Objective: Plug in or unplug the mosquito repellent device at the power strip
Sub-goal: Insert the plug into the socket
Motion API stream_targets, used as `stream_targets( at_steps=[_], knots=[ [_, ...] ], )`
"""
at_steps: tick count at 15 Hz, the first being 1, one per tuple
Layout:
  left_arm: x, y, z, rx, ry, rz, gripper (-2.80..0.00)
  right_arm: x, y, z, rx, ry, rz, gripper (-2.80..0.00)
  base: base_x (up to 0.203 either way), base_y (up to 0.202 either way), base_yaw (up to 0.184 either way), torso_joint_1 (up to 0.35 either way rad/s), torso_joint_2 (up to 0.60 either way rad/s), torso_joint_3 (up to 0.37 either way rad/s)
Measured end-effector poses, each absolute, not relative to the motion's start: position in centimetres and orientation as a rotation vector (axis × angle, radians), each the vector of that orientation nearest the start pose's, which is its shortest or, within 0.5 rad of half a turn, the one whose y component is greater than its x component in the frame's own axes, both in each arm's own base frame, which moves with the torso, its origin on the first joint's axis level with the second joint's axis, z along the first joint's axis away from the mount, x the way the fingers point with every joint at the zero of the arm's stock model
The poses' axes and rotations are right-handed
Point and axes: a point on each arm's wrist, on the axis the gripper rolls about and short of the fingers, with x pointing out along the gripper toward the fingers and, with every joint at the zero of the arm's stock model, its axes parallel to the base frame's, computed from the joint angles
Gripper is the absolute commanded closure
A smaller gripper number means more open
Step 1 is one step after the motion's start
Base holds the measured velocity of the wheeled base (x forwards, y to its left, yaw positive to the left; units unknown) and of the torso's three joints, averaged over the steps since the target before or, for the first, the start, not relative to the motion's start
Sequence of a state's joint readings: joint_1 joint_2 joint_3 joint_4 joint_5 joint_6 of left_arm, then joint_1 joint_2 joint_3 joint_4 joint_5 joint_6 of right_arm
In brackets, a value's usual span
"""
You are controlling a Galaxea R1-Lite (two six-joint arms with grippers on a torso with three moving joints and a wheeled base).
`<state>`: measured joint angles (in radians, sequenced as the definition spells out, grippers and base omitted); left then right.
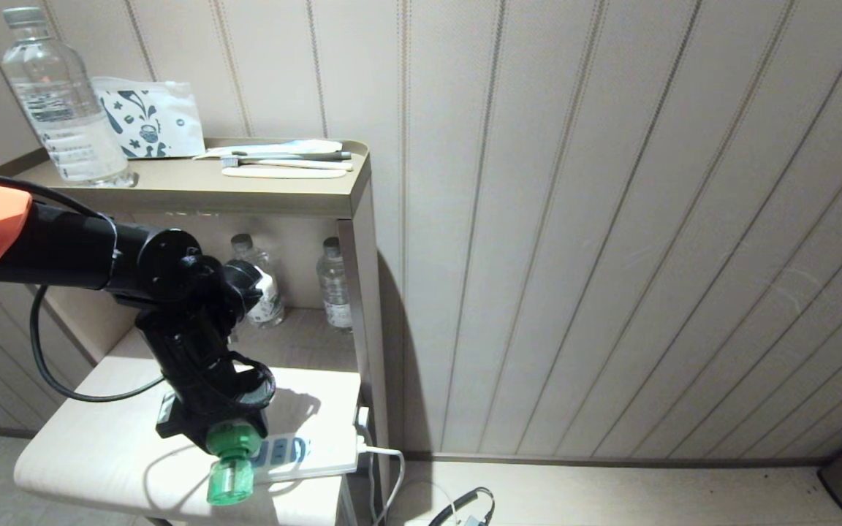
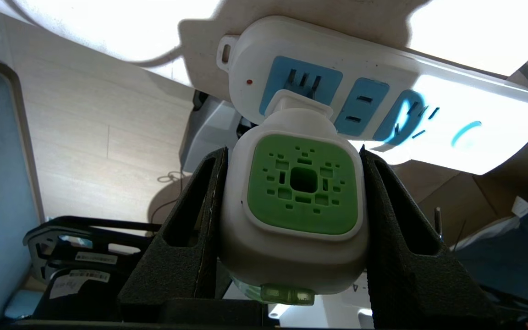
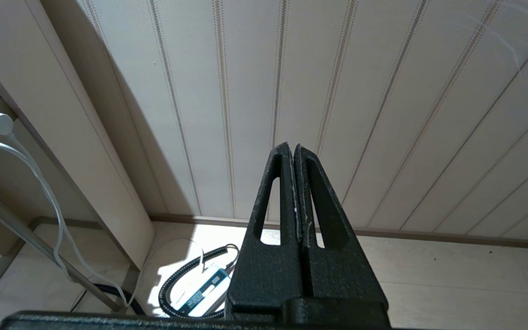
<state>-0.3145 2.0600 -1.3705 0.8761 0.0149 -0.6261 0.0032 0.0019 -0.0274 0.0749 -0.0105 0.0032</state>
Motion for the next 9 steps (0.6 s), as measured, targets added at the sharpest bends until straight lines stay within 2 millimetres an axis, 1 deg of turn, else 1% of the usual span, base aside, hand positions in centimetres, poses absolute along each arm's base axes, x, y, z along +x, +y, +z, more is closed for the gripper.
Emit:
stream_targets(
  at_steps=[4, 9],
  knots=[
    [31.03, -10.06, 10.99, -0.227, 1.545, 0.243, 0.00, -2.49, -0.03, 7.54, 0.003, 0.049, -0.008, 0.00, 0.000, 0.000, 0.000, 0.000, 0.00, 0.000],
    [30.85, -9.96, 11.60, -0.219, 1.556, 0.251, 0.00, -2.49, -0.03, 7.54, 0.003, 0.049, -0.008, 0.00, 0.000, 0.000, 0.000, 0.000, 0.00, 0.000]
  ],
)
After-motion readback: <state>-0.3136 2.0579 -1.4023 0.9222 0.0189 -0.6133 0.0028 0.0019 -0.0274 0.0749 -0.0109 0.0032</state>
